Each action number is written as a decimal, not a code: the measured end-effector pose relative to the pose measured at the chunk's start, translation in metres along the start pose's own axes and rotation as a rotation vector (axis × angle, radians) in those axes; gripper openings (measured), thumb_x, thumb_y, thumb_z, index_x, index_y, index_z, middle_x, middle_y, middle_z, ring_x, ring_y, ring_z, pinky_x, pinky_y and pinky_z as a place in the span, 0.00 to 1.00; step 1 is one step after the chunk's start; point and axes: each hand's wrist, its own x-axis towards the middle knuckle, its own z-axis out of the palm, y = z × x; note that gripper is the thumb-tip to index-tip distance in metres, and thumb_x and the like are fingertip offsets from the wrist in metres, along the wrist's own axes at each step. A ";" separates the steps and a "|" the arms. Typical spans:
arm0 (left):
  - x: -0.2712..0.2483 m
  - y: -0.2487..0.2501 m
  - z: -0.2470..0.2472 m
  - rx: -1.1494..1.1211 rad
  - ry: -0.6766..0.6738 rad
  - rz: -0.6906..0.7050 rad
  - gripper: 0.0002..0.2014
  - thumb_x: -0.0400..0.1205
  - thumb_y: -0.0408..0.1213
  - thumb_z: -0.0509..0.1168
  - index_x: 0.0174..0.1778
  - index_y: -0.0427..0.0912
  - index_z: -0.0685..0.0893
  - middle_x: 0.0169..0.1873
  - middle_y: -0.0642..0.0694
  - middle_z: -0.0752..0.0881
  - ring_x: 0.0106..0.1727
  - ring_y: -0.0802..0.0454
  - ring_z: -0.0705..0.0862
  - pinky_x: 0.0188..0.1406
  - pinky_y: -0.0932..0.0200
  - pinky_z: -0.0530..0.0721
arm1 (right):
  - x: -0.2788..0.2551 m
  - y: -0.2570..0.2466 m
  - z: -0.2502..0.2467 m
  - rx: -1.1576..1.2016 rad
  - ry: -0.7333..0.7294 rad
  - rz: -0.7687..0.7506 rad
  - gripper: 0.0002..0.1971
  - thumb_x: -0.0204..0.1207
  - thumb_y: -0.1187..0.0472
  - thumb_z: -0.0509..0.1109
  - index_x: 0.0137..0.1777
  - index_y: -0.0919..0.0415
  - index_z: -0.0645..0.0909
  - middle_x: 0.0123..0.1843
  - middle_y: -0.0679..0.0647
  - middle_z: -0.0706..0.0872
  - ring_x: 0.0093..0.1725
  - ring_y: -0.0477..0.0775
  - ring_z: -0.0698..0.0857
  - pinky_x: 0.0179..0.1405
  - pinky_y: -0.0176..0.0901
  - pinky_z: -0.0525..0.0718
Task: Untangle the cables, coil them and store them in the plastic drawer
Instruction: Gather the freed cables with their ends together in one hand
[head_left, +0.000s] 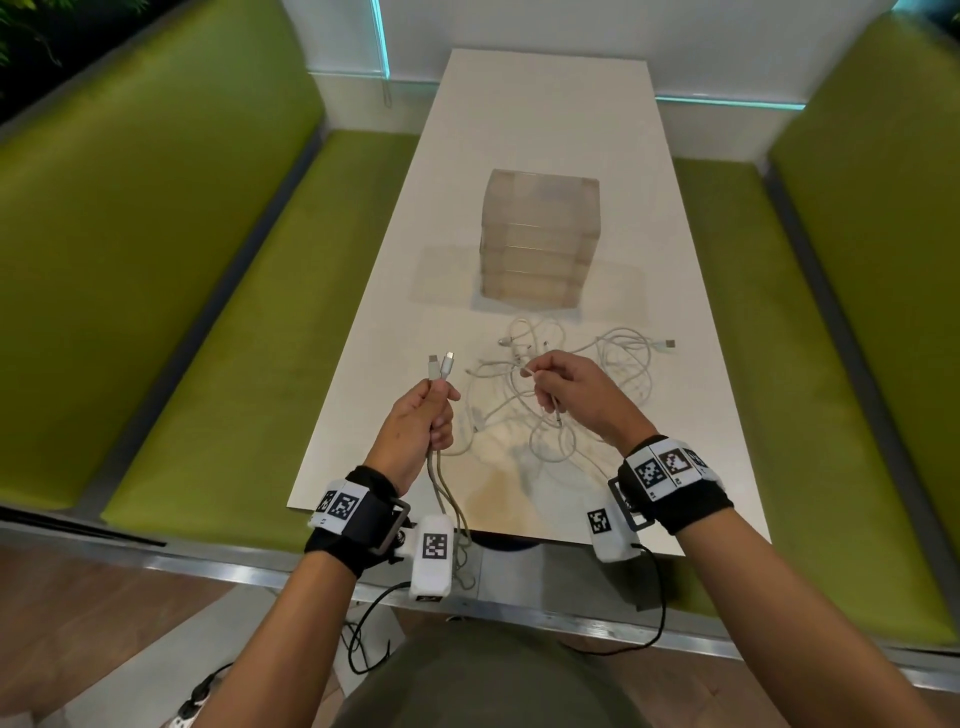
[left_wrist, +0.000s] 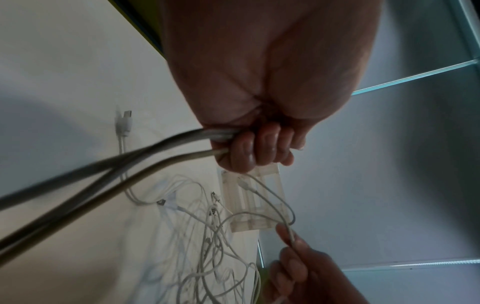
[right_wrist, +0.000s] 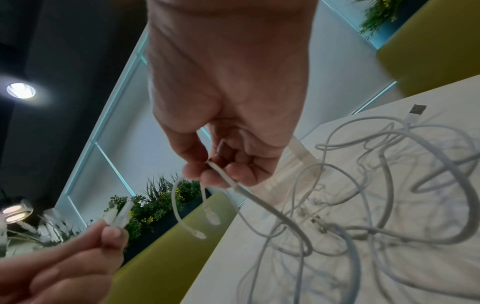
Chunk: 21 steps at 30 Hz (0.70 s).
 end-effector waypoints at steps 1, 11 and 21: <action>0.000 -0.001 0.001 0.016 0.002 -0.009 0.13 0.89 0.41 0.54 0.44 0.38 0.79 0.23 0.54 0.64 0.23 0.57 0.60 0.24 0.63 0.61 | 0.001 -0.001 -0.001 0.024 -0.011 -0.007 0.09 0.81 0.69 0.60 0.52 0.65 0.82 0.30 0.53 0.81 0.28 0.46 0.77 0.31 0.34 0.74; 0.002 -0.006 0.025 0.080 0.068 -0.022 0.10 0.82 0.37 0.67 0.48 0.33 0.83 0.23 0.53 0.67 0.23 0.55 0.61 0.24 0.63 0.64 | -0.013 -0.007 -0.001 -0.058 -0.427 -0.027 0.12 0.76 0.69 0.68 0.58 0.60 0.83 0.42 0.55 0.90 0.35 0.51 0.81 0.35 0.44 0.75; 0.012 -0.005 0.019 0.143 0.293 0.013 0.15 0.82 0.45 0.67 0.37 0.39 0.75 0.21 0.51 0.63 0.20 0.55 0.61 0.20 0.63 0.63 | -0.017 -0.021 -0.007 -0.365 -0.642 0.109 0.09 0.75 0.65 0.68 0.50 0.56 0.88 0.36 0.50 0.89 0.31 0.46 0.80 0.38 0.36 0.75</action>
